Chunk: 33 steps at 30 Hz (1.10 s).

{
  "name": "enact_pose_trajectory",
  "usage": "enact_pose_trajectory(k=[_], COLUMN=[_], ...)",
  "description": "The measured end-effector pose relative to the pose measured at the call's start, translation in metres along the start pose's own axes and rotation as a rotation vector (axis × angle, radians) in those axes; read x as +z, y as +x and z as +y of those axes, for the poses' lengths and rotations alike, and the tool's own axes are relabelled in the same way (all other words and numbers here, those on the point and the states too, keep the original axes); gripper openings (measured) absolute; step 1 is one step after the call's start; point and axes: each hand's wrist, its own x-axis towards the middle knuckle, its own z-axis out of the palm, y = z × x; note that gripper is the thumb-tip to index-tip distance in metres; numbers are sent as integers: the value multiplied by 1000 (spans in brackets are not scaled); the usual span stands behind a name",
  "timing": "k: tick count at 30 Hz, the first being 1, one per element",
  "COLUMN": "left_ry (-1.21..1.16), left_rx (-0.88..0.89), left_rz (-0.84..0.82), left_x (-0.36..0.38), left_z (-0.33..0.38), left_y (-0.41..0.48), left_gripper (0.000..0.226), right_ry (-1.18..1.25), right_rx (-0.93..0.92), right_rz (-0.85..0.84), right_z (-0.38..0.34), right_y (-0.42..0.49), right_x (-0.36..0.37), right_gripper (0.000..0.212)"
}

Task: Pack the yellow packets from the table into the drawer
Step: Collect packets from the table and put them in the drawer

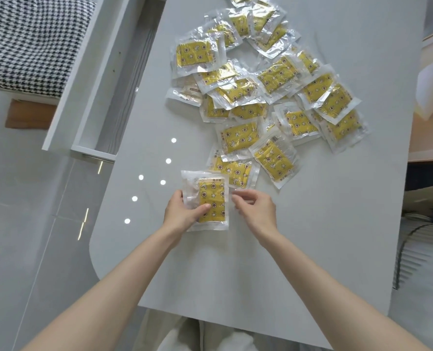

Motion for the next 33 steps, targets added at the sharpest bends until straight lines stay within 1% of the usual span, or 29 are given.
enact_pose_trajectory(k=[4, 7, 13, 15, 19, 21, 23, 25, 27, 29, 33], left_ry=[-110, -162, -188, -182, -167, -157, -149, -144, -132, -121, -150], left_rx=[1, 18, 77, 92, 100, 100, 98, 99, 103, 114, 141], left_rz=[-65, -87, -75, -70, -79, -76, -69, -67, -68, -55, -30], left_x=[-4, -6, -2, 0, 2, 3, 4, 2, -1, -6, -17], left_z=[10, 24, 49, 54, 61, 64, 67, 71, 74, 80, 100], left_y=[-6, -4, 6, 8, 10, 9, 7, 2, -6, -17, -47], left_gripper=[42, 41, 38, 37, 42, 43, 44, 43, 44, 46, 43], right_ry=[-165, -263, -473, -481, -510, -433, -339, -358, -399, -342, -160], right_rx=[-152, -193, -173, -147, -57, -3, 53, 72, 19, -32, -112], right_rz=[213, 286, 314, 310, 261, 254, 247, 237, 223, 197, 132], right_z=[-15, -28, -37, -37, -40, -40, -38, -37, -37, -44, -73], right_y=[18, 44, 83, 86, 85, 81, 74, 65, 56, 43, 12], right_x=[-27, -43, -56, -56, -58, -59, -59, -59, -62, -67, -88], right_gripper=[29, 43, 71, 74, 81, 78, 71, 58, 39, 27, 24])
